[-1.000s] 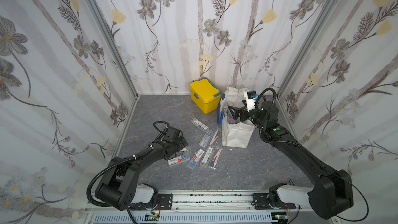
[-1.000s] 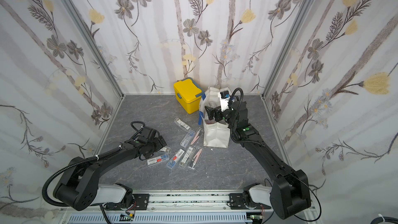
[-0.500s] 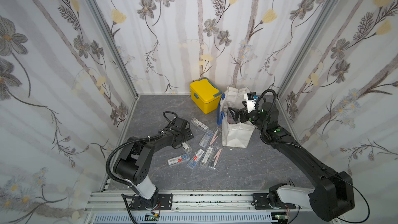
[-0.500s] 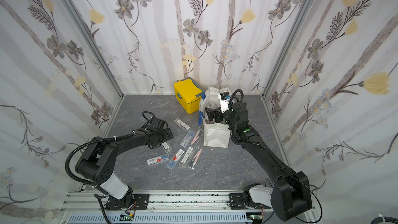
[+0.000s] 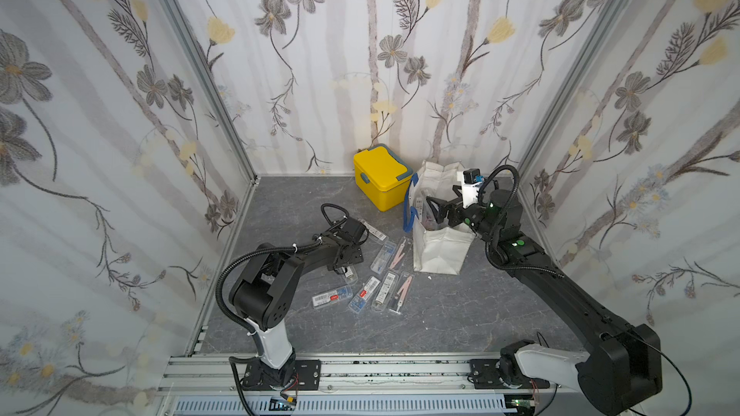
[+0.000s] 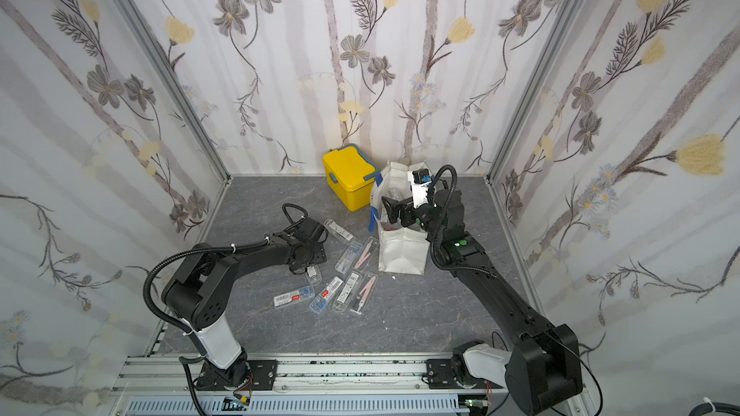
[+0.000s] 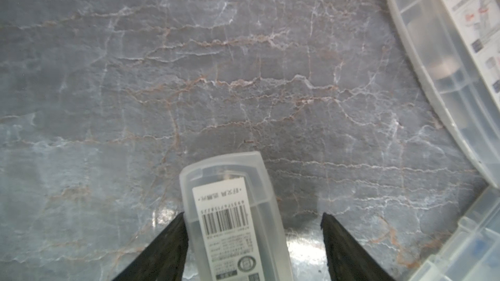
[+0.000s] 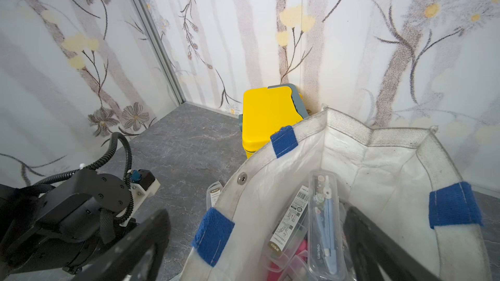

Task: Put the compass set into the canvas bag
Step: Pick up the compass set at the center of the board.

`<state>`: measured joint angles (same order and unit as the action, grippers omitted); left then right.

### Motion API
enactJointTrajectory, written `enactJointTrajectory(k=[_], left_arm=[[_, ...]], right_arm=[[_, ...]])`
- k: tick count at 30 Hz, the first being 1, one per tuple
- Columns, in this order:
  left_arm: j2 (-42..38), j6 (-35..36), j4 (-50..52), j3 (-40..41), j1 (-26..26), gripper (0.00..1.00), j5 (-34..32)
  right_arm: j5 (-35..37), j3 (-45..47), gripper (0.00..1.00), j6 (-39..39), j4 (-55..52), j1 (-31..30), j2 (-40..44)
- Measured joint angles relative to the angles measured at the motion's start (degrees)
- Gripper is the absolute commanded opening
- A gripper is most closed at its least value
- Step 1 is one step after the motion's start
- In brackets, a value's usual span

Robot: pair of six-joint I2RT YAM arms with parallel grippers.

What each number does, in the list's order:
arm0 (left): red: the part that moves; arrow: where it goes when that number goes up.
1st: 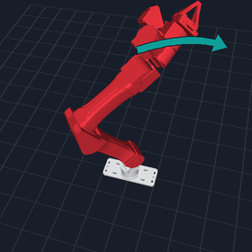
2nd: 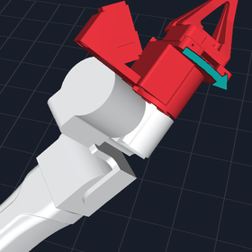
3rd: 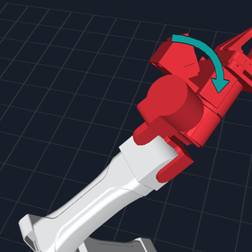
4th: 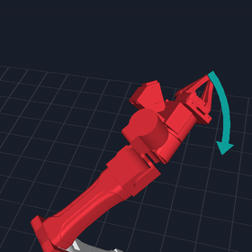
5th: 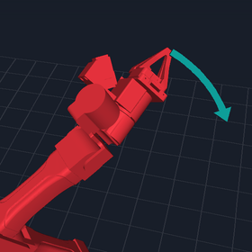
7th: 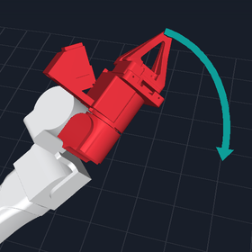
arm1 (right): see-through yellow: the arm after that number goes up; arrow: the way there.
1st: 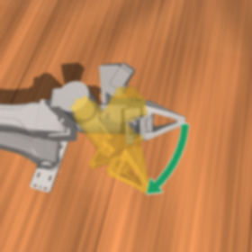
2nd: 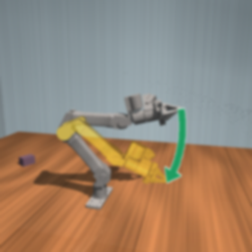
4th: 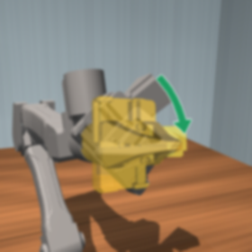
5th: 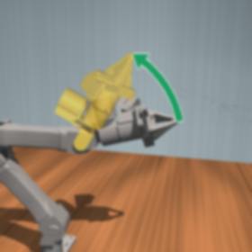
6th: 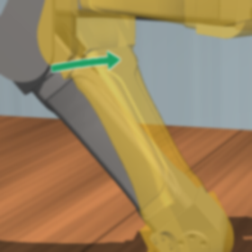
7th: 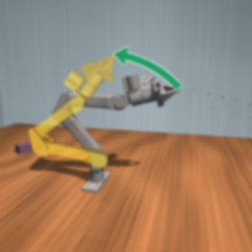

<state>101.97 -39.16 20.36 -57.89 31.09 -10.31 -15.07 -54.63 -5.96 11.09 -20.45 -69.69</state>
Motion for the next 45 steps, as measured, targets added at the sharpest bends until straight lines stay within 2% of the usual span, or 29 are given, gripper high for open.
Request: enactJointTrajectory(k=[14, 20, 23, 33, 39, 45], left_arm=[[-0.02, -0.02, -0.24, 0.5, 0.59, 0.5, -0.7], [-1.11, 0.0, -1.97, 1.73, 0.63, 0.49, -0.48], [-2.16, 0.0, -3.19, 2.54, 0.63, 0.49, 1.64], [-9.35, 0.72, -9.05, 3.5, 0.68, 0.49, 2.47], [-12.66, 1.44, -13.55, 3.34, 0.39, 0.48, 3.02], [-12.37, 1.73, -16.72, 3.02, -0.04, 0.47, 3.26]], right_arm=[[0.0, -1.07, 0.99, -0.24, -0.63, 0.0, -0.24], [0.0, -1.09, 1.0, -0.63, -0.63, 0.0, -0.37], [-0.55, -1.07, 1.0, -0.66, -0.61, 0.0, -0.46], [-7.56, -1.4, 1.0, -0.57, 0.04, -0.24, -0.46], [-9.77, -1.29, 0.99, -1.18, 2.45, -3.34, -0.85], [-10.01, -1.49, 0.99, -1.57, 3.39, -5.29, -2.62]])
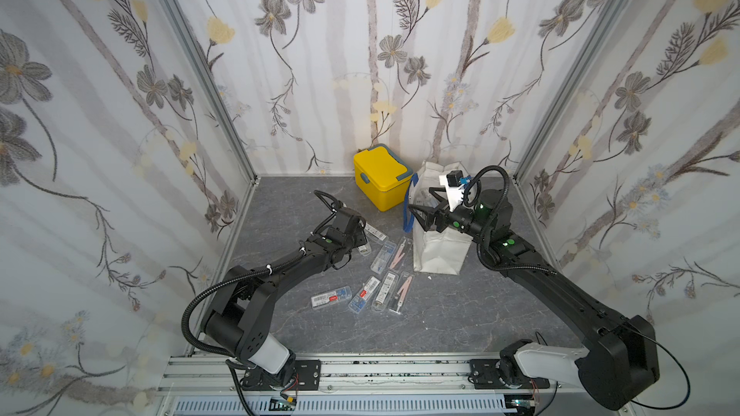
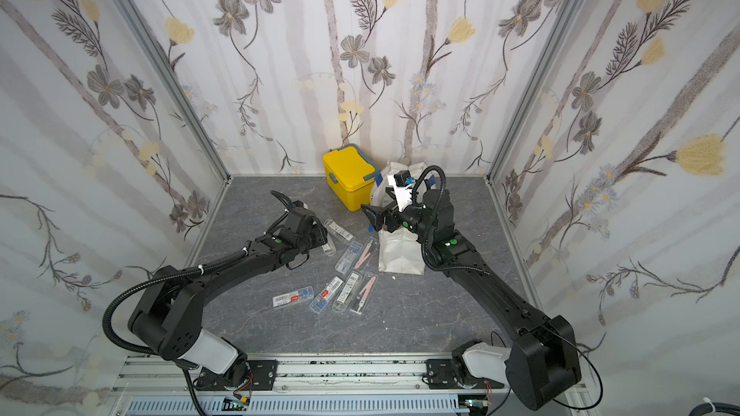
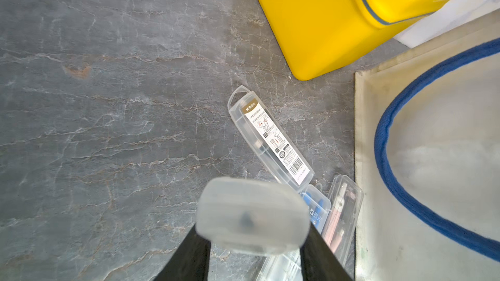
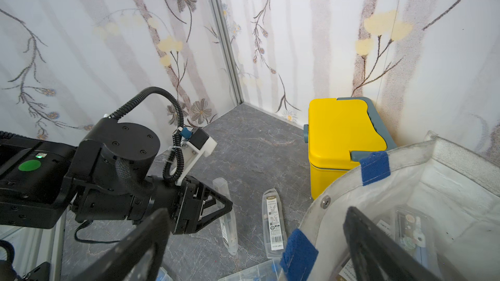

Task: Put the compass set into the canvas bag
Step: Pick up the compass set at the center of the board.

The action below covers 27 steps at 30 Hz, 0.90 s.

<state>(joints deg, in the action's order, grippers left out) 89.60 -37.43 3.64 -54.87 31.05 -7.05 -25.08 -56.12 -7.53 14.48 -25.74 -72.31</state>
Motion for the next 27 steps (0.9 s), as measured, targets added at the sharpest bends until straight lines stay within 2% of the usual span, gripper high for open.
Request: enactJointTrajectory(k=[5, 15, 24, 27], left_arm=[[4.2, 0.39, -0.31, -0.79, -0.61, 0.46, -0.11], [13.81, 1.03, 0.48, -7.61, -1.38, 0.46, 0.04], [23.1, 1.53, 9.92, -16.96, -1.42, 0.47, -0.2], [24.2, 2.54, 12.11, -17.86, -1.27, 0.52, -0.26]], right_arm=[[0.15, -0.46, 1.0, 0.07, 0.24, -0.7, -0.68], [1.49, -0.92, 1.0, 0.55, -0.28, -1.05, -0.85], [2.93, -0.61, 0.99, 1.16, -0.61, -1.14, 0.33], [3.13, -0.28, 1.0, 1.22, -0.63, -1.14, 0.7]])
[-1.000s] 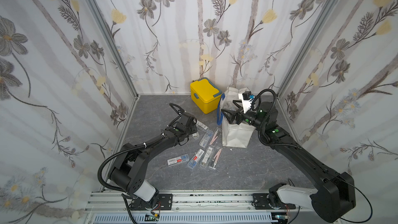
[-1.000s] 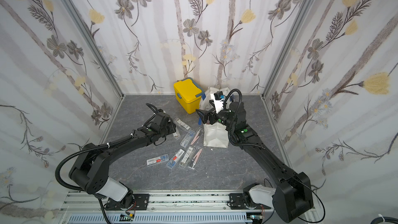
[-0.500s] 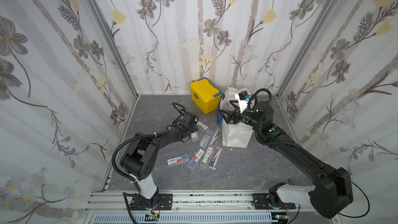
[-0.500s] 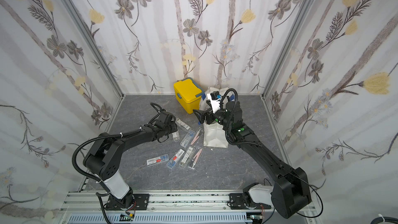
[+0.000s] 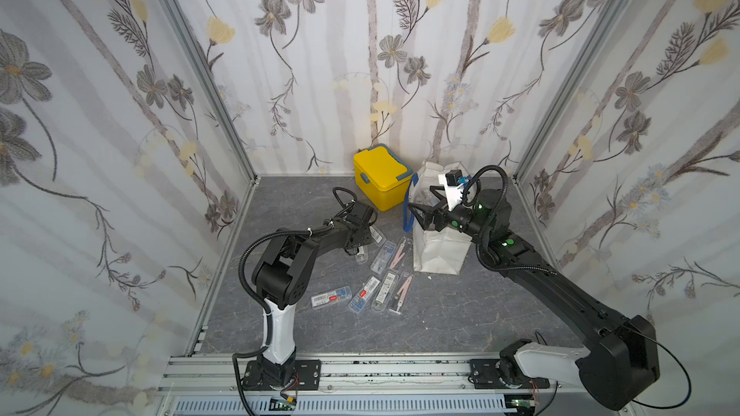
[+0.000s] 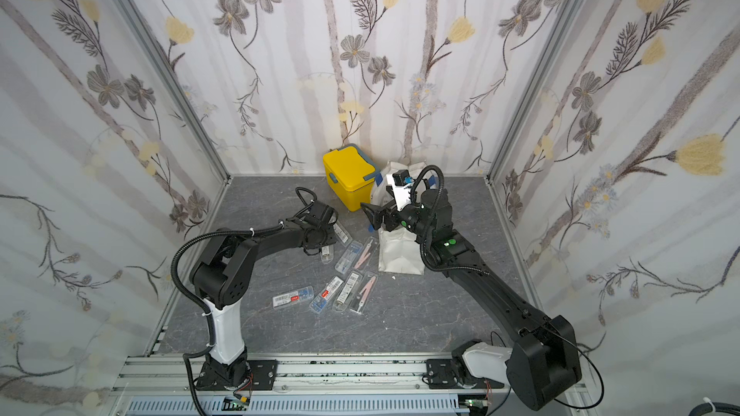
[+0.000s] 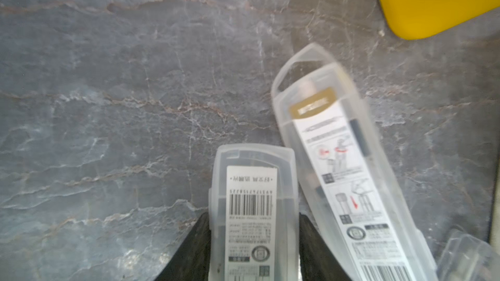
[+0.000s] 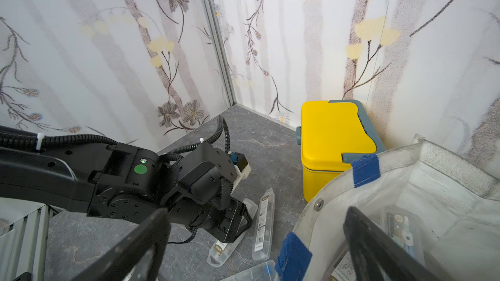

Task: Put the compass set into the canvas bag
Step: Pick up the compass set at the center of the board.

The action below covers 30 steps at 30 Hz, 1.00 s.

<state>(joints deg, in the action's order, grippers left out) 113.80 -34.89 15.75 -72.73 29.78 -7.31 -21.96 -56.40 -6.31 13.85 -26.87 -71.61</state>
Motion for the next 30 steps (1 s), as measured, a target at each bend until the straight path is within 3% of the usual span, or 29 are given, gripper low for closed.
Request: enactJointTrajectory(k=[8, 11, 18, 30], left_arm=[[1.9, 1.09, 4.57, -3.56, 1.11, 0.65, -1.05], [2.75, 1.73, 6.38, -5.01, 1.53, 0.65, -1.4], [3.43, 2.51, 7.61, -5.01, 2.16, 0.61, -3.74], [3.39, 2.97, 7.02, -4.02, 2.84, 0.45, -6.6]], right_arm=[[1.22, 0.5, 0.99, 0.79, 0.0, 0.0, 0.63], [1.33, 0.5, 0.99, 0.81, 0.02, 0.0, 0.72], [1.53, 0.74, 1.0, 0.98, 0.07, 0.0, 1.25], [1.79, 0.96, 0.99, 1.01, 0.15, 0.0, 1.92]])
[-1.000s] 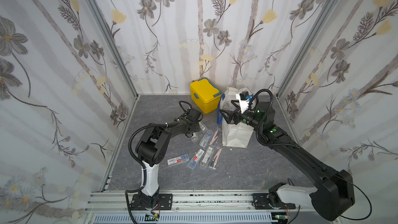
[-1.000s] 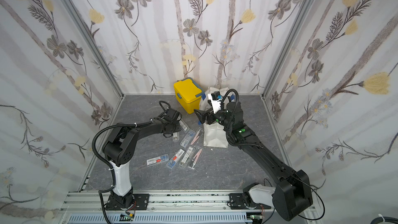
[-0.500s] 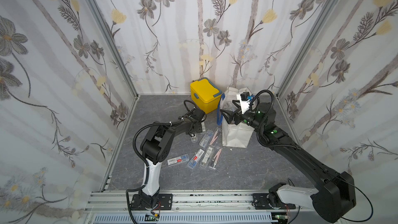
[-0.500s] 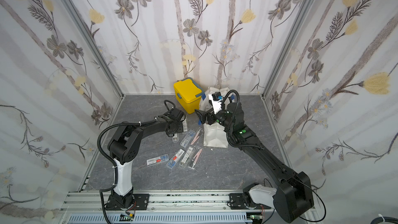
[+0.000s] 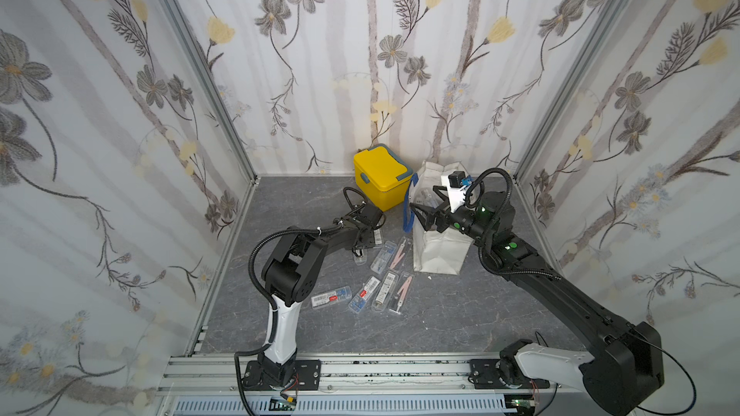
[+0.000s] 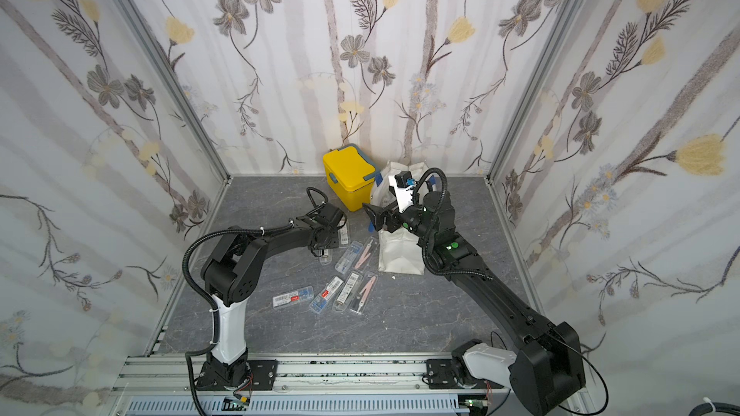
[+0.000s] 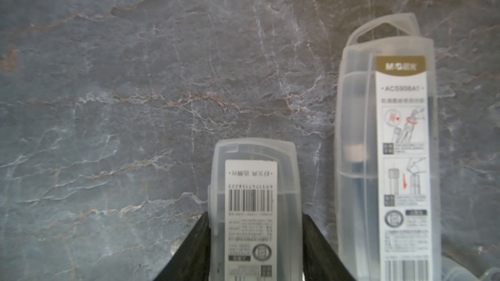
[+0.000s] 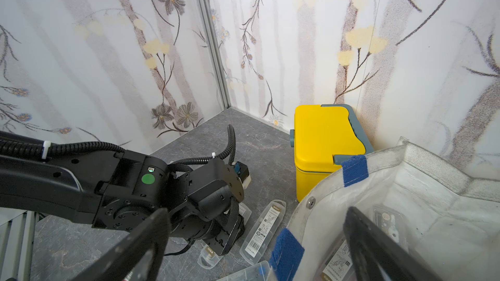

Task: Put the compass set into the canvas bag
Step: Pick up the compass set at the center of the board, then place the compass set in the canvas bag.

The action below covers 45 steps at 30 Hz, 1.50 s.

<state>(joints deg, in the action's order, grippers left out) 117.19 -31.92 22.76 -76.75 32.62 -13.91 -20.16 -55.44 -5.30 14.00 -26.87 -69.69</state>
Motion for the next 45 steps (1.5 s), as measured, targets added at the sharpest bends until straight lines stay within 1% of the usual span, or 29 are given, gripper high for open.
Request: enactJointTrajectory(k=[6, 10, 22, 28, 33, 34, 39, 41, 43, 45], left_arm=[[-1.25, -0.04, -0.42, 1.05, -0.04, 0.44, 0.11], [-3.87, -0.24, 1.99, 2.16, -0.09, 0.44, 1.62], [-17.55, -0.31, -2.36, 6.05, -0.22, 0.43, 2.01], [-24.5, -0.79, -7.72, 7.52, -0.57, 0.43, 3.3], [-30.36, -1.46, -13.86, 9.64, -1.4, 0.44, 4.66], [-31.28, -1.6, -14.93, 9.97, -1.6, 0.43, 4.83], [-35.47, -2.67, -19.89, 11.61, -2.84, 0.44, 6.82], [-37.13, -3.04, -21.59, 12.85, -3.43, 0.44, 7.61], [-38.49, -3.56, -23.04, 13.97, -3.87, 0.44, 8.35], [-39.43, -4.04, -24.28, 14.64, -4.09, 0.44, 9.22]], right_arm=[[-0.04, -0.02, 1.0, -0.07, 0.37, 0.0, -0.2], [-0.04, -0.61, 0.99, -0.87, 0.31, 0.11, -1.7], [-0.24, -1.14, 0.99, 0.42, 0.26, -2.38, -1.99], [-0.07, -1.81, 1.0, 0.83, 0.07, -5.86, -3.78], [1.01, -4.5, 0.87, -0.28, -0.07, -10.58, -6.97], [1.05, -4.96, 0.86, -0.59, 0.02, -11.32, -7.74], [3.48, -5.16, 0.78, -4.98, 1.18, -14.99, -11.63], [4.24, -5.14, 0.72, -6.14, 2.19, -16.37, -12.81], [4.72, -5.44, 0.71, -7.13, 2.89, -17.68, -14.25], [5.14, -6.08, 0.66, -8.28, 3.02, -18.38, -15.91]])
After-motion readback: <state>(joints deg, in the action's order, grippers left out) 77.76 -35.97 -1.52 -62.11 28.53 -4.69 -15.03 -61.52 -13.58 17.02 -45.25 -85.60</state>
